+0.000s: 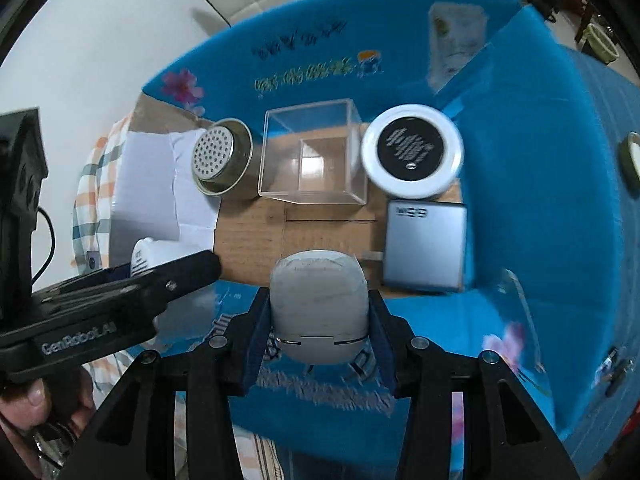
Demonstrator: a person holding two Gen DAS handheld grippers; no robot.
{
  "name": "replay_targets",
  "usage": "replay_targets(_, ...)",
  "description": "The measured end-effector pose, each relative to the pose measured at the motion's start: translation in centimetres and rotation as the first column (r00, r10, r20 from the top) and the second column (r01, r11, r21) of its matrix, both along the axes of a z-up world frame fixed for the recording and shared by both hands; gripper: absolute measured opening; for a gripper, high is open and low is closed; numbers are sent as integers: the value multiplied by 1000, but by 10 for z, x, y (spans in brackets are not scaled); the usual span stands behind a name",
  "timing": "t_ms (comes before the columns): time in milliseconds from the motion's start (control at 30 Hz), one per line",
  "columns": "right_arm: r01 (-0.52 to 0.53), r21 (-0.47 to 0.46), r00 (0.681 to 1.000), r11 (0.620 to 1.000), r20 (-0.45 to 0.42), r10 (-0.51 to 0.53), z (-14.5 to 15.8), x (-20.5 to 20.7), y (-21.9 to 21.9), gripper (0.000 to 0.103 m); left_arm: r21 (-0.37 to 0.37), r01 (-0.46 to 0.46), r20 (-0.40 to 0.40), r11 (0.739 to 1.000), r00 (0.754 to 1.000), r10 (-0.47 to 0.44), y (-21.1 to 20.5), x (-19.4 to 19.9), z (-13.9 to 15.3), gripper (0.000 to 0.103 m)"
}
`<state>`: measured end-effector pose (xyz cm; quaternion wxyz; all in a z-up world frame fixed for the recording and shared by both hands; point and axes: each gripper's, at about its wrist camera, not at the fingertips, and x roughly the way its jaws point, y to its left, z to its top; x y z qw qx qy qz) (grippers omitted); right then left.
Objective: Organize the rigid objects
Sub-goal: 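Carry the cream jar with the left gripper while the right carries the earbud case into the blue box, then open both grippers to release the jar and earbud case in the box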
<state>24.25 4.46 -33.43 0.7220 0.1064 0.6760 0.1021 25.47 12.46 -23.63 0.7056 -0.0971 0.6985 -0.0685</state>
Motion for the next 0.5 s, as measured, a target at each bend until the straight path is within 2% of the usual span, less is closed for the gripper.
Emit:
replay_targets(333,-30,-29,998,999,-50,28,-31,24,25,49,54,39,-57,998,998,-36,-6,21,-27,64)
replay_targets(500,-28,-35,996,999,-86,25,-43,29,28,50,32,28,-99,999,995,-24,-5,20,-35,64)
